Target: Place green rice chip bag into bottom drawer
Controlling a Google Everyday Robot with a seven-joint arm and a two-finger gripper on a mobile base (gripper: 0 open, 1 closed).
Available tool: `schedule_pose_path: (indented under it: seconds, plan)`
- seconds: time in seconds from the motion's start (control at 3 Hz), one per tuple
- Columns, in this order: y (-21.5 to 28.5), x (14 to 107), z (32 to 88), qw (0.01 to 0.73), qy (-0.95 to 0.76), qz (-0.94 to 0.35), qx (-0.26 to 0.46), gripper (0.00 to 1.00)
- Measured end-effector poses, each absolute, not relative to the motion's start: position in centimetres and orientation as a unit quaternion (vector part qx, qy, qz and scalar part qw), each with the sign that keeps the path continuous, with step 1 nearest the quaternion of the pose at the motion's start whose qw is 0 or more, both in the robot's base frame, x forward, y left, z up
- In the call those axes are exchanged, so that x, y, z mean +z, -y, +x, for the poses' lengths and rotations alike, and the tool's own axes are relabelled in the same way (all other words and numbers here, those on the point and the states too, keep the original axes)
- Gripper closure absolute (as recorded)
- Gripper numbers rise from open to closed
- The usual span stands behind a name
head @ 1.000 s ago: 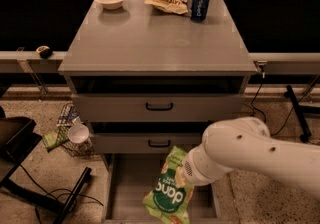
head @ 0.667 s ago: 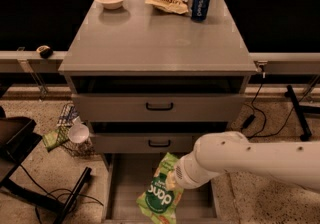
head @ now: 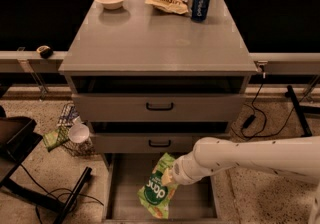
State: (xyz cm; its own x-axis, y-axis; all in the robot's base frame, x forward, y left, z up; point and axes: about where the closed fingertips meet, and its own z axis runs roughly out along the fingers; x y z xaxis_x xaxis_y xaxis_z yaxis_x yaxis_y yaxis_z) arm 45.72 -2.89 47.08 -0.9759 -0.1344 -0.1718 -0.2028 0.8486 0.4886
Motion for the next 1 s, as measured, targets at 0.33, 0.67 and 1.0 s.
schedule_pose_path:
  seconds: [0.33, 0.67, 1.0]
  plan:
    - [2.9, 46.9, 45.8, 0.066, -0.959, -0.088, 0.262, 1.0]
    - [3.6, 43.6, 47.0, 0.065, -0.965, -0.065, 0.245, 1.0]
    - [5.9, 39.3, 49.3, 0.081, -0.97, -0.026, 0.227, 1.0]
